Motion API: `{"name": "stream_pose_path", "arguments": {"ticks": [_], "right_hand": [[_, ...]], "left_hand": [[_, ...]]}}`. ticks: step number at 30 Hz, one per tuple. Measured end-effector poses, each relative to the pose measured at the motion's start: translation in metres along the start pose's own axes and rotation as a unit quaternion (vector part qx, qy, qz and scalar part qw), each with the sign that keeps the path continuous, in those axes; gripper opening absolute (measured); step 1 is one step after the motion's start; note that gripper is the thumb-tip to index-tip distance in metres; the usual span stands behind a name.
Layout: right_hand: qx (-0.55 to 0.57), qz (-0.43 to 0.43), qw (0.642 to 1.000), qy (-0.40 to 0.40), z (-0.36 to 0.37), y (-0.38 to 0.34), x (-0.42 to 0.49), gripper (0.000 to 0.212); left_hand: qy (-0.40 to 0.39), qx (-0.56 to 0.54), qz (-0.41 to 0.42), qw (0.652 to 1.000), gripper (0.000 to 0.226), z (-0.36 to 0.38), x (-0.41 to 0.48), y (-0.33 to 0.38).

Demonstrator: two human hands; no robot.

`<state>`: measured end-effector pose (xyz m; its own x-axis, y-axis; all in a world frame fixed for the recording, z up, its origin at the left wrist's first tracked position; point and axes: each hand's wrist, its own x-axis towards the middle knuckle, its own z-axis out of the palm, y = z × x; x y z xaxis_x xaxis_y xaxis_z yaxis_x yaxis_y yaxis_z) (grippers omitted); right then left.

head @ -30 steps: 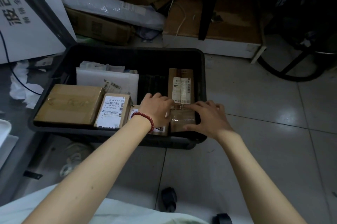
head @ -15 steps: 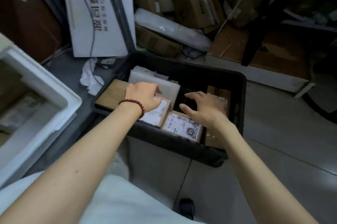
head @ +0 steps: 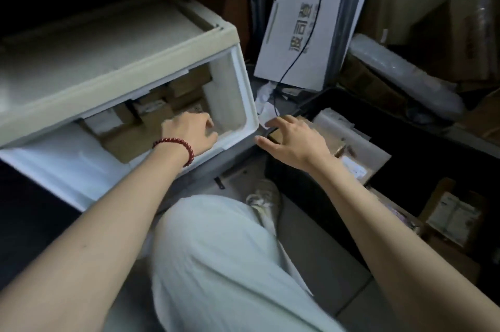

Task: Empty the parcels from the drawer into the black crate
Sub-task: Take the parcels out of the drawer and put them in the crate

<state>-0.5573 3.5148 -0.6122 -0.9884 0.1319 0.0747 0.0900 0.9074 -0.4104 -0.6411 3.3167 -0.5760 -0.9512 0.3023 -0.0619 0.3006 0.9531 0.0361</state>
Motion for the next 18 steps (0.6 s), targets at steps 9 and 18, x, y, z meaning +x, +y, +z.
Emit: {"name": "stream_pose_path", "arguments": {"ticks": [9, 18], "right_hand": [[0.013, -0.074, 0.997, -0.027, 0.047, -0.071, 0.041, 0.062], [0.039, -0.109, 0.993, 0.009, 0.106, -0.111, 0.087, 0.067]], "left_hand": [[0.052, -0.089, -0.150, 0.983, 0.031, 0.033, -0.042, -0.105], [0.103, -0.101, -0.191, 0.971, 0.045, 0.058, -0.014, -0.135]]}}
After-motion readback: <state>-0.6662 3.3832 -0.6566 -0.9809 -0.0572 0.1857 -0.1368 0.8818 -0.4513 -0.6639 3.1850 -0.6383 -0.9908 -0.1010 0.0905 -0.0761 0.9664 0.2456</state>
